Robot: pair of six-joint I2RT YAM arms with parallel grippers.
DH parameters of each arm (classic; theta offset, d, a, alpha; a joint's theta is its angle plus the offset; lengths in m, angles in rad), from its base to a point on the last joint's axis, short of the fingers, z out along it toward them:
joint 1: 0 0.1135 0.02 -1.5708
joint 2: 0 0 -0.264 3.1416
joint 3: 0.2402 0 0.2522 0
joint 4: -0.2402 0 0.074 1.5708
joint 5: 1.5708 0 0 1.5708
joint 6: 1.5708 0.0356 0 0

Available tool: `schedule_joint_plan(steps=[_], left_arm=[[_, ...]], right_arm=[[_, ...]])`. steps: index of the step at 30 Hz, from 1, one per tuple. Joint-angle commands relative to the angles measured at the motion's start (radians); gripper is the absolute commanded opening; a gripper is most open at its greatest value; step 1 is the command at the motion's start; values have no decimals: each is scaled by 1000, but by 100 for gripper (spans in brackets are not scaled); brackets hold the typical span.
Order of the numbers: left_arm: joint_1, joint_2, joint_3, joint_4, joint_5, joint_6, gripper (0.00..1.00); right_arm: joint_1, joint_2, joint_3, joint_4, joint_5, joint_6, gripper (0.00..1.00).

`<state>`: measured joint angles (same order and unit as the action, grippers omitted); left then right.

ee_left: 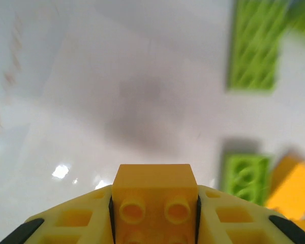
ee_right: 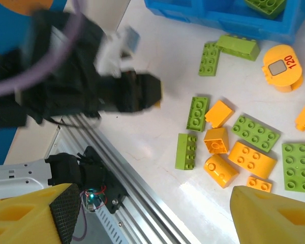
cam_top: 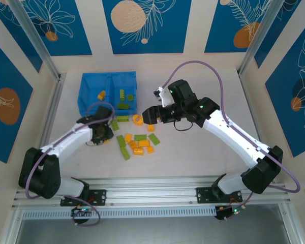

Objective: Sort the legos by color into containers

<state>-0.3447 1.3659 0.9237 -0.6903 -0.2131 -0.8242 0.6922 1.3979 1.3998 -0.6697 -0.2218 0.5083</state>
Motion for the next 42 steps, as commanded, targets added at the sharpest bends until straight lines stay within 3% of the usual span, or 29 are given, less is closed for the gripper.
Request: schedule_joint_plan(steps=[1,4,8,11,14,17,23,27,30,34,38,42], left_arm=[[109,0,174,-3,-69,123,35],[188,118,360,18,-106,197,35],[277,396,665,-24,-72,262,37],[303,590,883,-70,-16,281,37],[306,743,1054,-112,-34,293,37],[306,849,1132,-131,-20,295,39],[307,887,1077,-106,6,285,51],[299,827,1065,-130,26,282,58],[287,711,1021,-133,41,277,57],[250,428,825,-55,110,250,56],[125,128,615,-8,110,333,54],[-57,-92,437,3,99,502,54]], right_arm=[[8,-31,-29,18,-43,28,79],[10,-44,-42,22,-25,47,79],[13,-67,-60,25,-15,64,79],[18,-89,-74,18,-6,69,79],[23,-109,-79,-3,12,73,79],[27,-129,-80,-19,26,75,79],[29,-147,-89,-16,56,89,79],[30,-129,-78,-18,83,85,79],[31,-102,-74,-23,146,85,79],[39,-39,-73,-34,288,86,79],[46,60,-56,-58,428,104,79],[47,173,-48,-24,466,102,79]])
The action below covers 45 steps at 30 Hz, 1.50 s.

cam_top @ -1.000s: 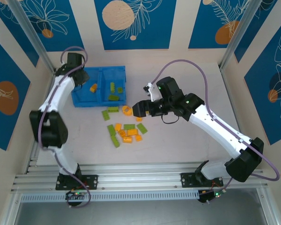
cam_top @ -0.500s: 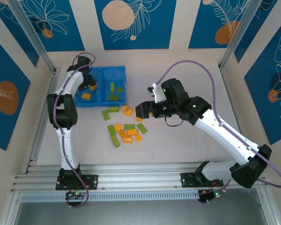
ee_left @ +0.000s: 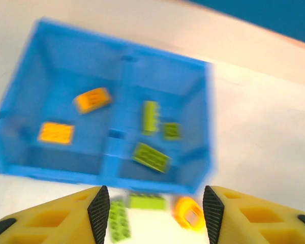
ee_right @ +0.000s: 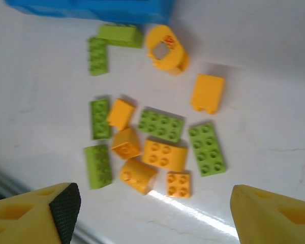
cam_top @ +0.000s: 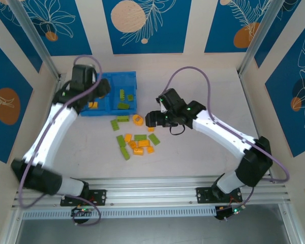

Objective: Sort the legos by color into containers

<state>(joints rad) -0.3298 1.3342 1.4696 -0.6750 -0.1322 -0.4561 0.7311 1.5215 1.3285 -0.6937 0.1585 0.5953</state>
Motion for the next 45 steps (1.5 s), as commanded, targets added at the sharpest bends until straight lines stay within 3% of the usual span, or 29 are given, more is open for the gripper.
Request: schedule_joint_plan(steps=[1,4,7,10,16,20,24,26,30,34,39,45], left_arm=[[-99,-111,-155,-12,53,170,54],[-143,-245,-275,-36,198,283,56],[-162,-339,-350,-100,247,355,56],[-167,-404,-393,-151,229,395,60],[-167,-475,-456,-135,116,402,69],[-165,-478,-486,-90,81,398,77],[-166,-488,-505,-67,24,387,93],[-164,-512,-516,-55,-13,374,100],[-162,-578,-532,-39,-94,341,100],[-157,-635,-545,-35,-180,317,100],[-149,-684,-550,-53,-299,274,100],[-140,-763,-577,-60,-372,261,100]], right_arm=[[8,86,29,13,92,18,80],[5,210,74,23,114,18,79],[3,348,149,20,136,22,79],[-1,467,228,18,135,27,76],[-6,607,317,-11,168,71,54],[-8,612,303,-13,189,84,41],[-6,546,280,-17,201,87,27],[4,469,256,11,194,73,27],[69,300,193,151,173,14,27],[146,255,234,278,171,-56,27],[171,412,431,357,179,-137,27],[180,731,811,358,184,-287,28]])
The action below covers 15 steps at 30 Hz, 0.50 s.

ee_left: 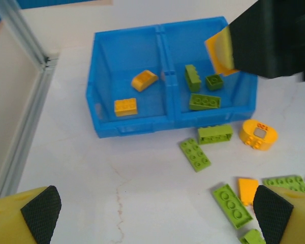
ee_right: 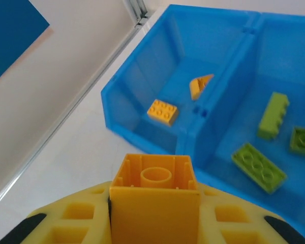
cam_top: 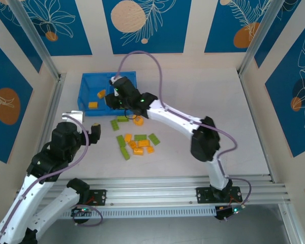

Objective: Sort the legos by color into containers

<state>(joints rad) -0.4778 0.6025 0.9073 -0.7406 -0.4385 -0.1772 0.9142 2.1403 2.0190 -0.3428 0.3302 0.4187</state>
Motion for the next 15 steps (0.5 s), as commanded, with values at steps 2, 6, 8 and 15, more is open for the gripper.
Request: schedule_joint_plan(steps=[2,6,8,15], left_arm=[[11,-57,-30,18,-30,-4,100],[15,-67,-35,15,5,5,100],[20,-66,-33,11,-3,8,100],[39,-66,-39,18,59,-5,100]], right_arm=[[-6,241,279,-14,-15,-166,28],[-18,474,603,-74,-45,-254,28],[-15,562,709,-47,-26,-329,28],[-18,650,725,100,53,-478,35]])
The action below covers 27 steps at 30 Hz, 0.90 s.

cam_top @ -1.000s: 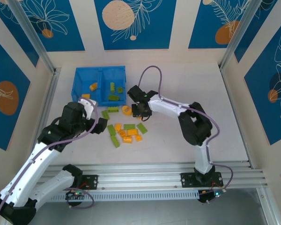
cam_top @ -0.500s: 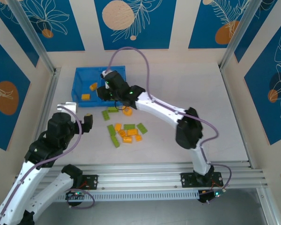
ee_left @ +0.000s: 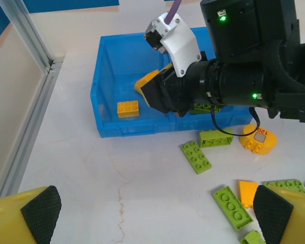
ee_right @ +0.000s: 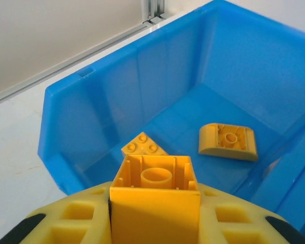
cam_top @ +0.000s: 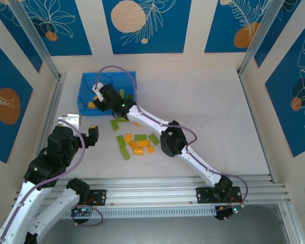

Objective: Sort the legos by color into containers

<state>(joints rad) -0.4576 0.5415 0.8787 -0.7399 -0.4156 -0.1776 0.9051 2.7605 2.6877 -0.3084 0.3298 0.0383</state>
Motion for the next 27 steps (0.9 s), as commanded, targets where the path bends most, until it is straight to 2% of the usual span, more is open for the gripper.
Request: schedule_joint_plan(steps=[1,5,11,15,19,24,27], left_arm=[[21,-5,-12,17,36,-4,100],[40,-2,-15,21,45,-3,100],[56,12,-18,20,49,-3,100],[57,28,-21,24,43,3,100],[56,74,-21,31,71,-42,100],[56,231,-5,34,181,-280,100],[56,381,-2,70,251,-422,100]], right_arm=[[-12,38,68,58,56,-105,38],[-8,19,70,22,40,-99,51],[17,-61,67,-19,20,-72,52],[31,-203,24,-119,-18,17,51],[19,-477,-243,-135,-50,124,52],[-31,-854,-683,-145,-112,210,58],[-78,-1073,-961,-142,-152,287,62]])
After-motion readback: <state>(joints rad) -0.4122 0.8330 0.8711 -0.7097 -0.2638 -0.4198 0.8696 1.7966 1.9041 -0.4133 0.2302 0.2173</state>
